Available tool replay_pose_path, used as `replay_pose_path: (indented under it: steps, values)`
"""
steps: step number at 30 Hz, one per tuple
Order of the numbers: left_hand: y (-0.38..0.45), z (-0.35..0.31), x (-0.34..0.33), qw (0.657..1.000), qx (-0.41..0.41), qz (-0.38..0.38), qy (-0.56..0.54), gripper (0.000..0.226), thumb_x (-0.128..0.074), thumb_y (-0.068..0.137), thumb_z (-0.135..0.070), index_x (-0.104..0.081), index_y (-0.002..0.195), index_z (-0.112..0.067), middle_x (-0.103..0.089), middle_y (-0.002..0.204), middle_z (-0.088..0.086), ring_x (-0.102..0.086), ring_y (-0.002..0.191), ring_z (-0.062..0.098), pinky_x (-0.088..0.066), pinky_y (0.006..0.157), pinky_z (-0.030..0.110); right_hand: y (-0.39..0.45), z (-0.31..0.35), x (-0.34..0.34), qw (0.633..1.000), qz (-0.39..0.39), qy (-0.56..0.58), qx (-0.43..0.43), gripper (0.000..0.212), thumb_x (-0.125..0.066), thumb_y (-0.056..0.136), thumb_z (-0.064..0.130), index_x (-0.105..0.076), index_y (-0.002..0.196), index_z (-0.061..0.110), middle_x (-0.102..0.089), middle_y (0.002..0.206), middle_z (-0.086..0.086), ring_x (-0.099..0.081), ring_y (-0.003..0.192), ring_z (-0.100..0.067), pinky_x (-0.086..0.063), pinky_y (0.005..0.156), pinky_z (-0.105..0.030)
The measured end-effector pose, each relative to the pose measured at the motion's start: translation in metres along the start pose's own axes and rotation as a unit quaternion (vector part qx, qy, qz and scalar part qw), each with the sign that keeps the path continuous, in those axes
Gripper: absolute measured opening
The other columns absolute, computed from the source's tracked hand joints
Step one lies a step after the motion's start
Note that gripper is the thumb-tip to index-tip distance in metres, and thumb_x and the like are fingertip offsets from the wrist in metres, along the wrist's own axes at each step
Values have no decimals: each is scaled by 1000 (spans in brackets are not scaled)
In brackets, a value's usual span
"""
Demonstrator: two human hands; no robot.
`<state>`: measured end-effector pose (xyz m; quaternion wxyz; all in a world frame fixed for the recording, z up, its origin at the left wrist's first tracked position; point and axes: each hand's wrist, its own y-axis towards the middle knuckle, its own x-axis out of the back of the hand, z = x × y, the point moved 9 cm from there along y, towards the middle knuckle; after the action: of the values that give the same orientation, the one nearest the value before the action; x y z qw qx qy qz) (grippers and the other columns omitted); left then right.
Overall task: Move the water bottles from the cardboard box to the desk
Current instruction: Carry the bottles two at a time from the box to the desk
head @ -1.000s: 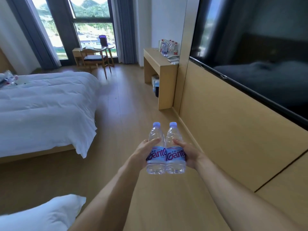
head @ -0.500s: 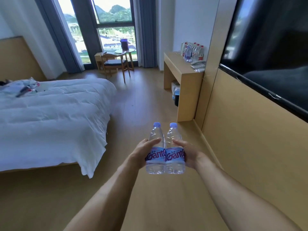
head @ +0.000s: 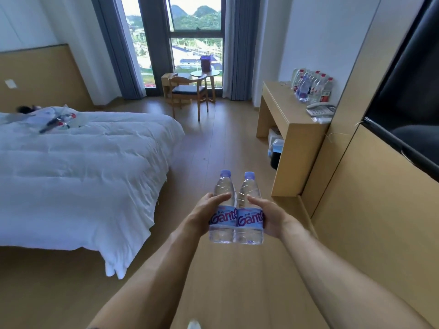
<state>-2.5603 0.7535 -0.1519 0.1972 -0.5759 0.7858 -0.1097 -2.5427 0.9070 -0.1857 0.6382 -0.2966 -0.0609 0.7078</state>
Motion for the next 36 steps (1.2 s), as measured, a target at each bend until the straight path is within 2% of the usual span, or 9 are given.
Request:
replay_pose_path:
  steps: [3, 8, 12, 15, 20, 23, 26, 33, 36]
  values:
    - [49, -12, 1, 1000, 4, 17, 1, 53, -73, 91, -29, -43, 130, -7, -64, 117, 25, -71, 80, 27, -63, 73, 39, 40, 21, 19, 1000, -21, -5, -2, 51, -59, 98, 35, -47, 141, 10, -59, 133, -31, -55, 128, -47, -41, 111, -59]
    - [150, -45, 7, 999, 11, 37, 1, 44, -72, 93, -28, -48, 124, -8, -67, 112, 23, -71, 82, 30, -62, 78, 43, 121, 70, 42, 999, -48, -9, 8, 54, -60, 97, 36, -46, 142, 10, -62, 130, -31, -57, 126, -46, -43, 110, -58]
    - [232, -84, 23, 999, 31, 39, 6, 51, -73, 92, -28, -47, 130, -5, -63, 125, 30, -69, 94, 36, -59, 89, 51, 190, 115, 51, 998, -64, -2, 4, 56, -61, 96, 38, -44, 142, 11, -63, 128, -30, -59, 124, -45, -44, 109, -58]
    - [286, -119, 31, 998, 35, 56, 6, 50, -72, 93, -27, -48, 130, -3, -65, 120, 31, -68, 91, 35, -58, 85, 48, 238, 151, 54, 997, -72, 8, 15, 59, -60, 95, 39, -43, 144, 10, -64, 127, -30, -60, 122, -45, -47, 107, -56]
    - [364, -163, 40, 996, 42, 75, 20, 39, -70, 94, -25, -52, 122, -4, -67, 103, 24, -71, 72, 27, -63, 67, 39, 303, 202, 60, 996, -82, 36, 27, 53, -58, 99, 35, -46, 143, 7, -65, 125, -30, -64, 115, -44, -53, 97, -53]
    - [409, -182, 46, 997, 37, 65, 23, 43, -72, 92, -26, -48, 122, -6, -67, 106, 23, -71, 70, 25, -63, 60, 36, 340, 228, 67, 995, -77, 46, 36, 48, -56, 101, 34, -47, 142, 10, -64, 127, -30, -64, 115, -44, -54, 96, -54]
    - [453, -195, 52, 997, 34, 57, 34, 51, -74, 91, -29, -46, 128, -6, -66, 117, 27, -71, 79, 28, -63, 73, 41, 379, 248, 76, 995, -76, 46, 34, 46, -54, 102, 32, -47, 143, 11, -61, 131, -30, -61, 119, -46, -50, 101, -56]
    - [564, -229, 64, 999, 28, 23, 38, 57, -74, 91, -28, -46, 133, -1, -62, 126, 32, -68, 98, 41, -55, 95, 58, 488, 296, 104, 997, -60, 43, 18, 46, -56, 100, 33, -51, 140, 10, -67, 122, -26, -69, 99, -36, -58, 86, -49]
    - [617, -252, 70, 999, 24, -9, 23, 56, -74, 91, -24, -46, 133, -1, -61, 128, 33, -65, 111, 49, -51, 99, 63, 541, 328, 118, 999, -41, 35, 3, 48, -55, 101, 33, -50, 141, 7, -64, 127, -28, -65, 106, -39, -52, 96, -52]
